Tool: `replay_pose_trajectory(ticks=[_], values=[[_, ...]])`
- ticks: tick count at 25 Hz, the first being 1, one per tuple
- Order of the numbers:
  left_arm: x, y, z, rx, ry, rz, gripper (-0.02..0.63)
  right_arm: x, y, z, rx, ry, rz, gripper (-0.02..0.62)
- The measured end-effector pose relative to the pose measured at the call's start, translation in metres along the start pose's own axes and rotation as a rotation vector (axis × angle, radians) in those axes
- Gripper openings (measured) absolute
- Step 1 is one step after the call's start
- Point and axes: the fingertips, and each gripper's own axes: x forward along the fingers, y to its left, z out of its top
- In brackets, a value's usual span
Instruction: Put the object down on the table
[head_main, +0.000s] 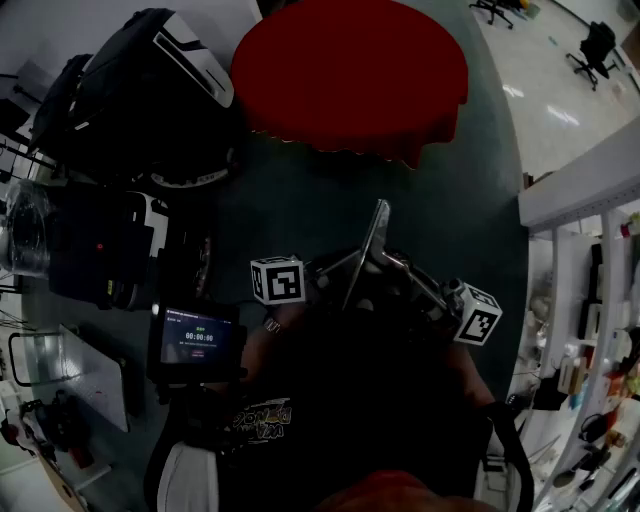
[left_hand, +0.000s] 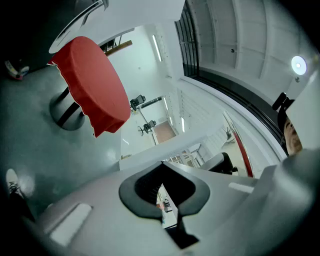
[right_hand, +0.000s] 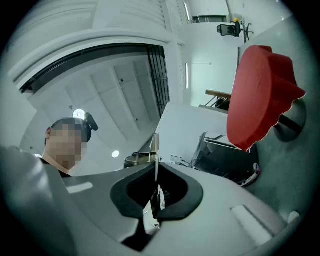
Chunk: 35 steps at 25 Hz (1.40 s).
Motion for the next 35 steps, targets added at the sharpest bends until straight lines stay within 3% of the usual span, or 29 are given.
replay_pose_trajectory(ticks=[5, 11, 16, 23, 29, 35], values=[[0.003, -0.006, -0.006, -0.056, 0.014, -0.026, 0.015, -0.002, 0.004, -0.001, 0.003, -0.003, -0.005, 0.006], [0.009, -0.011, -0.006, -0.013, 0.049, -0.025, 0.015, -0.002, 0.003, -0.001, 0.007, 0.001, -0.009, 0.006], [0.011, 0.004, -0.001, -0.014, 0.055, 0.010, 0.015, 0.001, -0.004, 0.007, 0.016, -0.007, -0.011, 0.005], [0.012, -0.003, 0.005, -0.019, 0.044, -0.008, 0.015, 0.003, -0.002, 0.014, 0.011, -0.023, 0.007, 0.006], [0.010, 0.002, 0.018, 0.004, 0.035, 0.028, 0.015, 0.008, -0.023, 0.033, 0.069, -0.057, 0.017, 0.006], [-0.014, 0.041, 0.063, -0.029, -0.002, 0.048, 0.015, 0.053, -0.062, 0.039, 0.091, -0.047, -0.010, 0.006]])
